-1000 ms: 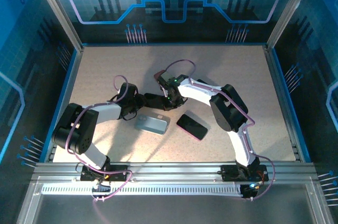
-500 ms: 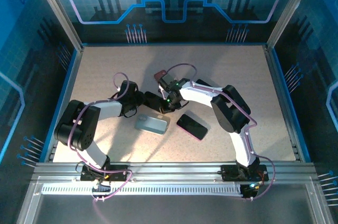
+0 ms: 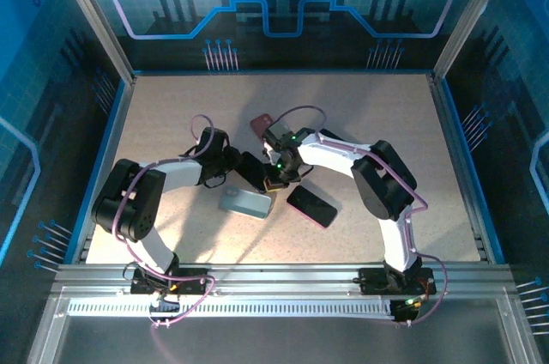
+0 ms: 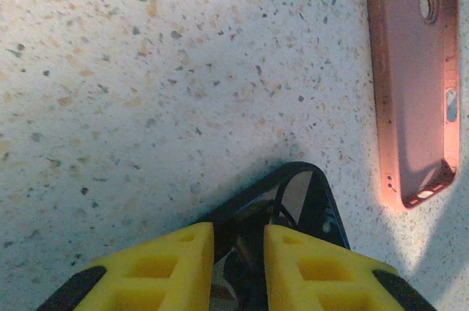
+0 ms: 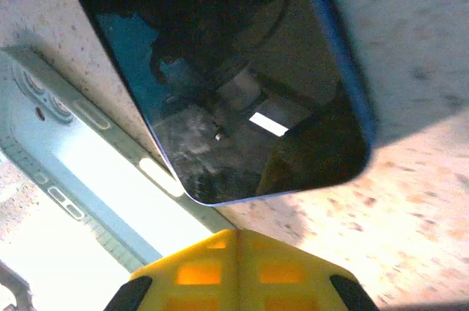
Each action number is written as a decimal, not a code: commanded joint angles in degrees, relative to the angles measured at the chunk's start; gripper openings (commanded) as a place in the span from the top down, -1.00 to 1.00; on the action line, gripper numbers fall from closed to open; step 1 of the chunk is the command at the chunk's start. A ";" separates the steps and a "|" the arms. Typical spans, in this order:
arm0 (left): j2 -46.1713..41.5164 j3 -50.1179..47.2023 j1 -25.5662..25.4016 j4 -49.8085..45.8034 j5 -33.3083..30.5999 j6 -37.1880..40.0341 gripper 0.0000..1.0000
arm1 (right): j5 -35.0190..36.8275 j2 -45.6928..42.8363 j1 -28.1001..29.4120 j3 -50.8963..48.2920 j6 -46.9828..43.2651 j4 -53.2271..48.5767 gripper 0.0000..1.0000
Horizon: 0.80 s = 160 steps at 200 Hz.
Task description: Put the phone into the phone case
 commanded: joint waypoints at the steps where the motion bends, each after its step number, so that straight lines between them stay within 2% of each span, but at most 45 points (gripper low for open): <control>1: 0.76 1.87 -0.36 -2.81 0.98 2.11 0.50 | 1.40 -2.18 -1.02 2.15 -1.90 -3.32 0.98; 81: 1.04 1.68 -0.63 -2.50 1.32 2.01 0.50 | 4.15 1.93 1.56 7.35 -6.79 -6.11 1.00; 160: 2.19 1.85 -0.69 -2.02 1.86 1.80 0.50 | 4.76 6.65 4.05 7.33 -6.60 -5.39 1.00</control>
